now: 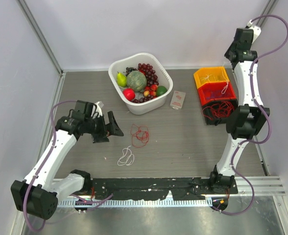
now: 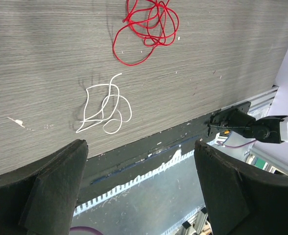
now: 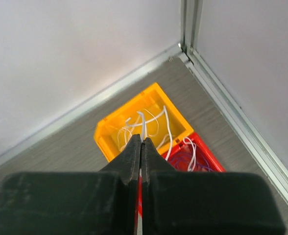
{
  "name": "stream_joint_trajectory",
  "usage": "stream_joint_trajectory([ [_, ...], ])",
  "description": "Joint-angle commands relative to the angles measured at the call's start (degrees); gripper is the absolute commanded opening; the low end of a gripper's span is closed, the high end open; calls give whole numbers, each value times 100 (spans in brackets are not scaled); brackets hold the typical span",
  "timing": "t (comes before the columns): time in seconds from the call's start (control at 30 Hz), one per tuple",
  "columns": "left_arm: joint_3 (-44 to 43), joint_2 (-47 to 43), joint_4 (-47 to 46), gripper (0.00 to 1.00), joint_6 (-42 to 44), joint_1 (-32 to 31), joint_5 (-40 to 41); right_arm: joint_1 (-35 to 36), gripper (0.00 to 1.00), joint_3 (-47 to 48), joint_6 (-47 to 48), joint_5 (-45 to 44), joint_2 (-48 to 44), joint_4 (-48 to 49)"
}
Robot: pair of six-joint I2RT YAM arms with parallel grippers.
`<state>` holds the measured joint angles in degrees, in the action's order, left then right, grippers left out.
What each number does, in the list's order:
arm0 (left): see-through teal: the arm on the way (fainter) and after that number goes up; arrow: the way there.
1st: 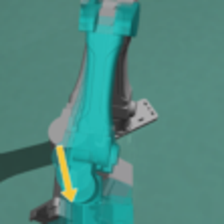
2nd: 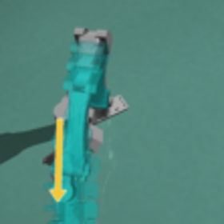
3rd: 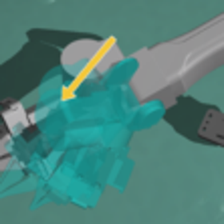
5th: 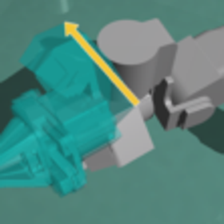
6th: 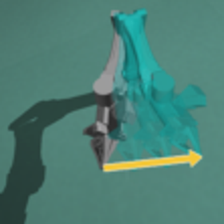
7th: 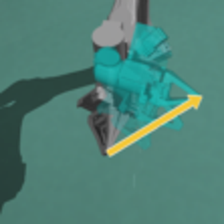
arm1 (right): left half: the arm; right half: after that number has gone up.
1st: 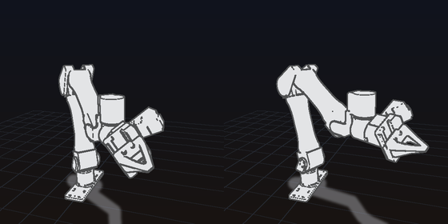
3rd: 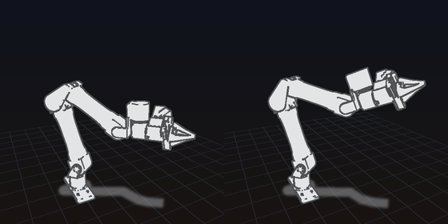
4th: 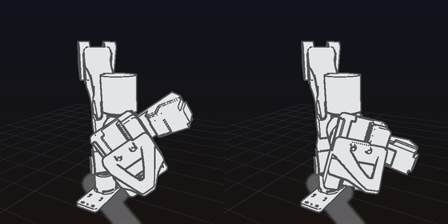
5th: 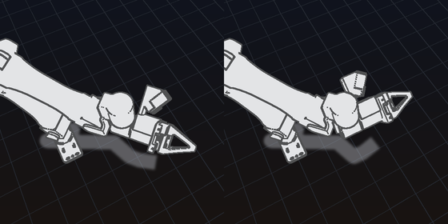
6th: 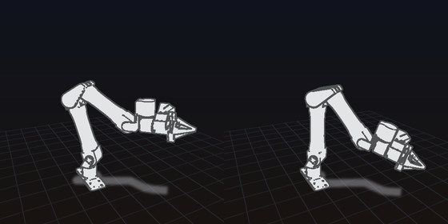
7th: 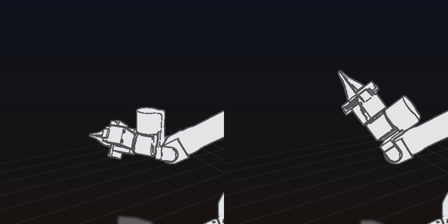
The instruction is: Untangle the cables
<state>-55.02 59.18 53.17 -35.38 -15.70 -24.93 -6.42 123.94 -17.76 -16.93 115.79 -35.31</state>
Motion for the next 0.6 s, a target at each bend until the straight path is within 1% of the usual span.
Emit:
stream_joint_trajectory([
  [0.0, -263, 94, -122, 94, 127, 24, -170, 44, 1, 911, -52, 128, -451, 130],
  [0.1, -246, 216, -228, 94, 136, 24, -249, 44, 1, 1018, -26, 111, -680, 270],
  [0.27, -369, 226, -166, 94, 206, 24, -329, 44, 1, 1097, -87, 154, -698, 261],
  [0.57, -211, -20, -113, 94, 162, 15, -189, 44, 1, 782, -158, 322, -179, 367],
])
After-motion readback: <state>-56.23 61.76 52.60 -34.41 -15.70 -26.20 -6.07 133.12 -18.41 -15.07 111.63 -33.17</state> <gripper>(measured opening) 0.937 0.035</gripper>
